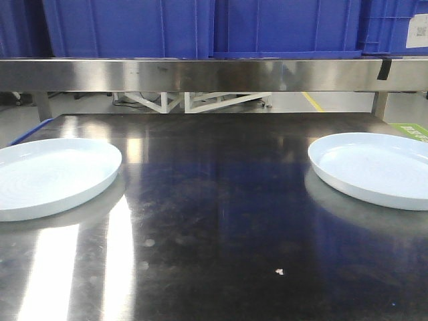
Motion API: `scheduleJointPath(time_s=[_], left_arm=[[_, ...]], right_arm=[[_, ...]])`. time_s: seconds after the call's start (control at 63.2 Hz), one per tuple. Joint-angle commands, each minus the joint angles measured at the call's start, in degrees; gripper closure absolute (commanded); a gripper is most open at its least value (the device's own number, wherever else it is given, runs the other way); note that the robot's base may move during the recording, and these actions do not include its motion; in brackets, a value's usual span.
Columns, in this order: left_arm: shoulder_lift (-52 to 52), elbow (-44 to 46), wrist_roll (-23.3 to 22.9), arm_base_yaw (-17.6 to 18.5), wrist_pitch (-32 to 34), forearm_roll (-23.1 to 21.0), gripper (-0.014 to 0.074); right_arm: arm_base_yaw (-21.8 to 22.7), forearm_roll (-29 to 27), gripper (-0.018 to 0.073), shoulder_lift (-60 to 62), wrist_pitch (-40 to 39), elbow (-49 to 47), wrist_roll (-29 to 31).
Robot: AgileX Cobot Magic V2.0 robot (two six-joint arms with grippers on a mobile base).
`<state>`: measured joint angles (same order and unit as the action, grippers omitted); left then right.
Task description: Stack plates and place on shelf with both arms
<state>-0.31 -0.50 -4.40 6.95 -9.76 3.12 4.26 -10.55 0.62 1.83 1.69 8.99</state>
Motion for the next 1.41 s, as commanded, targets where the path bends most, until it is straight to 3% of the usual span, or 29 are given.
scheduleJointPath(time_s=[0.0, 0.443, 0.585, 0.712, 0.775, 0.886, 1.012, 1.186, 1.392], left_arm=[[-0.98, -1.30, 0.07, -0.17, 4.55, -0.53, 0.0512], [-0.98, -1.30, -0.03, -0.17, 7.92, -0.84, 0.0512], [-0.98, -1.30, -0.03, -0.30, 17.25, -5.09, 0.0512], [-0.98, -0.83, -0.03, -0.42, 29.64, -8.48, 0.0512], [-0.62, 1.79, -0.03, -0.42, 31.92, -10.13, 0.0512], [3.43, 13.00, -0.03, -0.42, 21.43, -9.64, 0.0512], [14.00, 28.45, -0.03, -0.42, 5.19, -4.17, 0.0512], [31.24, 48.30, -0.03, -0.42, -11.92, -3.92, 0.0503], [50.92, 62.82, -0.03, -0.42, -30.28, -4.04, 0.0343]], right_arm=[[0.35, 0.40, 0.0503, 1.18, -5.16, -0.96, 0.15], [0.35, 0.40, 0.0503, 1.18, -5.16, -0.96, 0.15], [0.35, 0.40, 0.0503, 1.18, -5.16, -0.96, 0.15], [0.35, 0.40, 0.0503, 1.18, -5.16, -0.96, 0.15], [0.35, 0.40, 0.0503, 1.18, -5.16, -0.96, 0.15], [0.35, 0.40, 0.0503, 1.18, -5.16, -0.96, 0.15], [0.35, 0.40, 0.0503, 1.18, -5.16, -0.96, 0.15], [0.35, 0.40, 0.0503, 1.18, -5.16, -0.96, 0.15], [0.35, 0.40, 0.0503, 1.18, -5.16, -0.96, 0.15]])
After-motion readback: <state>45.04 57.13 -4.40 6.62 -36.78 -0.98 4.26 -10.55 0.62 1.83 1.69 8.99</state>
